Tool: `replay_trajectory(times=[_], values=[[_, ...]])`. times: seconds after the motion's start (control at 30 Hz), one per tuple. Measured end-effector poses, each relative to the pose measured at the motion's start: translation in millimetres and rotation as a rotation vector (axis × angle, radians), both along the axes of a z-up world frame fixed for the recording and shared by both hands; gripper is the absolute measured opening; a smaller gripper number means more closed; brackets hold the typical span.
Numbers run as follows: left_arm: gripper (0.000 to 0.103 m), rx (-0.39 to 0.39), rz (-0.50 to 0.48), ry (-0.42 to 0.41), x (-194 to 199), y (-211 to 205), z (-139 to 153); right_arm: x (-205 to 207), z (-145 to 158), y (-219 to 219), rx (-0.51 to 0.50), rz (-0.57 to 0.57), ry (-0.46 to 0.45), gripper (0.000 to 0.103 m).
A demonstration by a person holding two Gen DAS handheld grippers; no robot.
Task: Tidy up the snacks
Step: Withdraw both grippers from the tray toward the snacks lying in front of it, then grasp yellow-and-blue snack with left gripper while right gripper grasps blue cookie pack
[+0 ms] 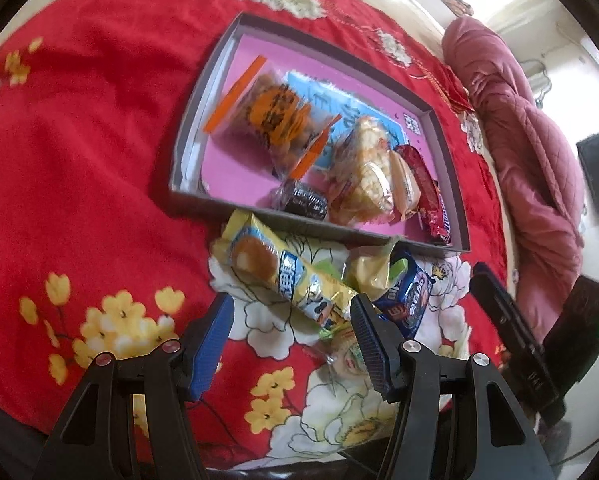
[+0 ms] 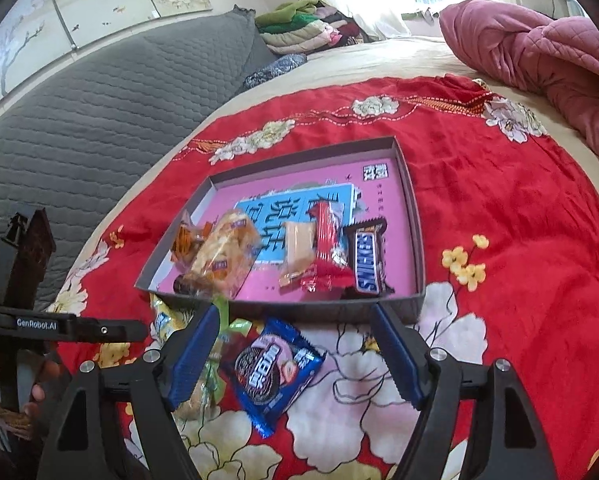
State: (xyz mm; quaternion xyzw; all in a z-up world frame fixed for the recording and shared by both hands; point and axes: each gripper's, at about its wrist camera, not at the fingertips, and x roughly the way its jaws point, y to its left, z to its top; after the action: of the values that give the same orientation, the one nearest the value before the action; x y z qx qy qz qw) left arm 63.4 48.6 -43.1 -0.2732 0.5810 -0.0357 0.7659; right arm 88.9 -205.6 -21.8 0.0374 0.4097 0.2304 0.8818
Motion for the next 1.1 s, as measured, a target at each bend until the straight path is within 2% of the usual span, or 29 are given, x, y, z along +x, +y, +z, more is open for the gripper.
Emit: replay_trajectory(times=[0.3,0.77,0.87,1.1], values=[[0.063,-0.095,0.074,0.025,-1,3,-14,-4,-14,0,-0.035,-0.023,0.076,0.077],[0.063,-0.088,0.108,0.037,11,-4,-26,4,-47,14,0.015,-0.049,0.230,0.077],[0.063,-0.093,0.117,0.040,11,-3,-29,7,-50,16,0.025,-0.063,0.236,0.077],[0.063,-0.081,0.131,0.038,17,-4,-33,11,-54,30,-0.034,-0.064,0.210,0.078]])
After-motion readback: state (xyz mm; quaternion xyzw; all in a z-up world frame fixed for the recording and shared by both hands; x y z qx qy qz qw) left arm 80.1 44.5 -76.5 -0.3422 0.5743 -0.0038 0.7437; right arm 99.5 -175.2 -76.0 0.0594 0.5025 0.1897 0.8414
